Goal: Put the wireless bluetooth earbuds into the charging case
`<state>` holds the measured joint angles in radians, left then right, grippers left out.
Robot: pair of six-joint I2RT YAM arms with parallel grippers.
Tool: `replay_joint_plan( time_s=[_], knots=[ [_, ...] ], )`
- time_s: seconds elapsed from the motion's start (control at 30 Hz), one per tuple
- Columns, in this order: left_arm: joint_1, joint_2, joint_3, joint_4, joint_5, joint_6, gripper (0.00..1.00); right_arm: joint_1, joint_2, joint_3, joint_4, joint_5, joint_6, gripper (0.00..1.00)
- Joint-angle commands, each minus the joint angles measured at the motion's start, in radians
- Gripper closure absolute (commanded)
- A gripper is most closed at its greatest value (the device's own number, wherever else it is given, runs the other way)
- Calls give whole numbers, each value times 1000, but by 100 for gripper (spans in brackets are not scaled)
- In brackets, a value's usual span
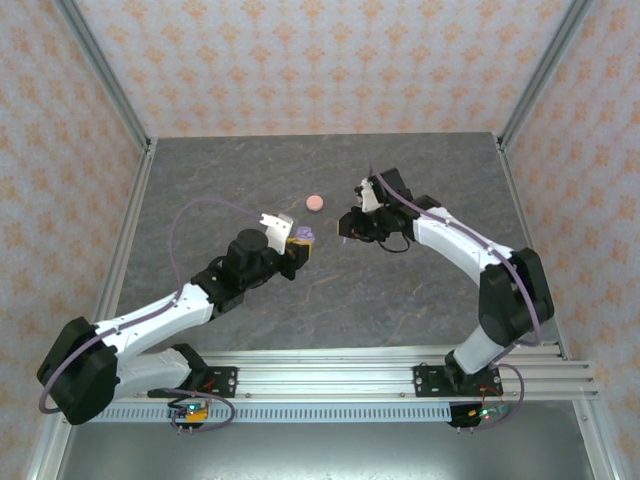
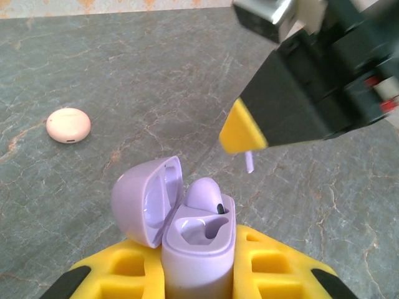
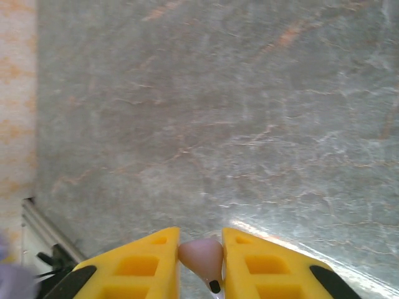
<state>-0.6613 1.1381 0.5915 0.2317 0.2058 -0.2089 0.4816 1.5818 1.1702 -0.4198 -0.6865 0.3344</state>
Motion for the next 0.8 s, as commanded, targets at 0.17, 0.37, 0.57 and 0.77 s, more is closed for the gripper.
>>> replay_joint_plan(
  time_s=[0.17,0.37,0.57,0.77],
  knots=[
    [-7,48,-13,150,36,-11,91,3,-149,-34,141,-103,55,77],
    [-6,83,-19,242,130,-3,91,25,-208,-26,170,-103,65,77],
    [-6,119,-10,305,211,-6,91,62,-233,2,157,-56,52,76],
    [-7,138,-10,352,245,-20,91,105,-234,33,119,8,21,76]
  ],
)
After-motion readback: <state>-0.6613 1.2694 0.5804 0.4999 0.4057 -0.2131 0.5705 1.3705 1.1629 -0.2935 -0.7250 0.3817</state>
